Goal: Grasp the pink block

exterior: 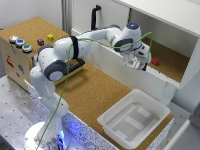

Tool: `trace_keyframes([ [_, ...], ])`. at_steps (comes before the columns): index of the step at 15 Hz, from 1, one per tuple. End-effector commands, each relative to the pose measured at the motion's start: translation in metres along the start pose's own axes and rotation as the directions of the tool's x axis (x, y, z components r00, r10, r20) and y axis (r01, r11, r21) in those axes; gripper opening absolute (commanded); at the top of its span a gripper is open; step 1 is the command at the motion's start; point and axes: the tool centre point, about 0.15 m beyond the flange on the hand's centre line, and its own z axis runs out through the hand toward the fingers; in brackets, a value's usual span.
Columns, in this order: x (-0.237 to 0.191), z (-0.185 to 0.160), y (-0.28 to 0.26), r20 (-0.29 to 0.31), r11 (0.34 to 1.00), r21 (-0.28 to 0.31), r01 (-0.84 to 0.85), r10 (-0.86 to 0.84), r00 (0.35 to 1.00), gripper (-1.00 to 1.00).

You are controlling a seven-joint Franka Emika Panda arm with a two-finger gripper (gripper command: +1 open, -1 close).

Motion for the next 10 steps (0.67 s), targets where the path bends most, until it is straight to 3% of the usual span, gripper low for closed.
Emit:
trace_keyframes([
  [1,0.0025,-0.0049,0.0101,0.010,0.997,0.072,0.004,-0.005,1.000,1.00],
  [9,0.0025,-0.0049,0.0101,0.010,0.997,0.072,0.004,-0.005,1.000,1.00],
  [10,0.0000,-0.0001,0.0002,0.000,1.000,0.000,0.000,0.000,1.000,1.00],
])
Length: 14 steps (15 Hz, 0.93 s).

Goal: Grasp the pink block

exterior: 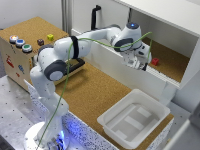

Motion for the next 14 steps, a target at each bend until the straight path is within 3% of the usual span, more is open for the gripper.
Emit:
trace_keyframes([
  [1,0.008,0.004,0.003,-0.020,1.000,-0.017,-0.011,0.010,1.000,1.00],
  [4,0.037,0.014,0.024,-0.036,0.992,-0.040,-0.118,0.117,0.993,1.00],
  [11,0.108,0.042,0.056,-0.117,0.961,0.080,-0.265,0.273,0.955,1.00],
  [14,0.137,0.048,0.069,-0.154,0.952,0.104,-0.287,0.301,0.941,1.00],
])
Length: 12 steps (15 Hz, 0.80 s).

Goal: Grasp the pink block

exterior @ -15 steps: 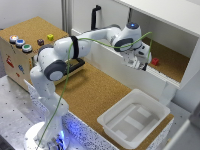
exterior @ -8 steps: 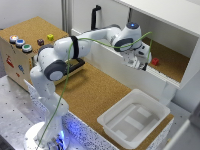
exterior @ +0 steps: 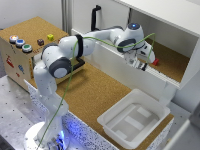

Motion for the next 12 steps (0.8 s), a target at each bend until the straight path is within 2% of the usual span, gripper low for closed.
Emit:
trace_keyframes([
  [1,0.067,0.030,0.023,0.007,0.990,0.129,-0.063,0.062,0.998,1.00],
  [4,0.083,0.051,0.019,0.044,0.986,0.161,-0.040,0.033,0.998,1.00],
  [12,0.112,0.084,0.015,0.053,0.991,0.131,0.016,-0.023,0.998,1.00],
])
